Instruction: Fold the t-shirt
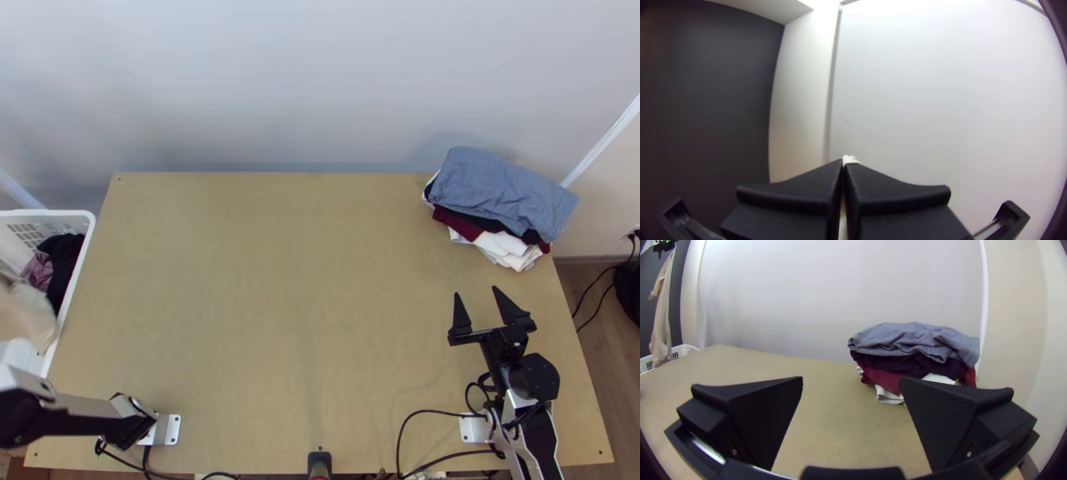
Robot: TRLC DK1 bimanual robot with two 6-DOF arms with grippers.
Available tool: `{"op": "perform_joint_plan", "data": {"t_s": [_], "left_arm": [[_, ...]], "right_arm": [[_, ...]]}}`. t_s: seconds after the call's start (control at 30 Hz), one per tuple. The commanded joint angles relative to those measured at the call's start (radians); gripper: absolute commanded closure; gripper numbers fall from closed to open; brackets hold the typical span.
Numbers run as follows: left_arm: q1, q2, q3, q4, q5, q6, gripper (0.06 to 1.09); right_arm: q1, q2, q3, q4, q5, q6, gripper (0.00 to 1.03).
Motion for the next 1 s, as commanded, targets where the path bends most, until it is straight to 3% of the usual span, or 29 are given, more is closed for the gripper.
{"op": "perform_joint_plan", "data": {"t_s": [0.0,0.17,0.37,0.63,0.97], "left_arm": [[-0.12,-0.09,0.029,-0.008,0.001,0.003,1.05],[-0.397,-0.169,0.029,-0.04,-0.067,0.02,1.05],[-0.85,-0.218,0.03,-0.011,-0.234,0.019,1.05],[-1.382,-0.153,0.023,0.147,-0.436,0.019,1.05],[-1.766,0.04,0.007,0.409,-0.492,0.026,1.05]], "right_arm": [[-0.005,-0.005,-0.003,-0.023,0.005,0.0,0.04],[-0.005,-0.005,-0.003,-0.023,0.005,0.0,0.05],[-0.005,-0.005,-0.003,-0.023,0.005,0.0,0.05],[-0.005,-0.005,-0.003,-0.023,0.005,0.0,0.05],[-0.005,-0.005,-0.003,-0.023,0.005,0.0,0.04]]}}
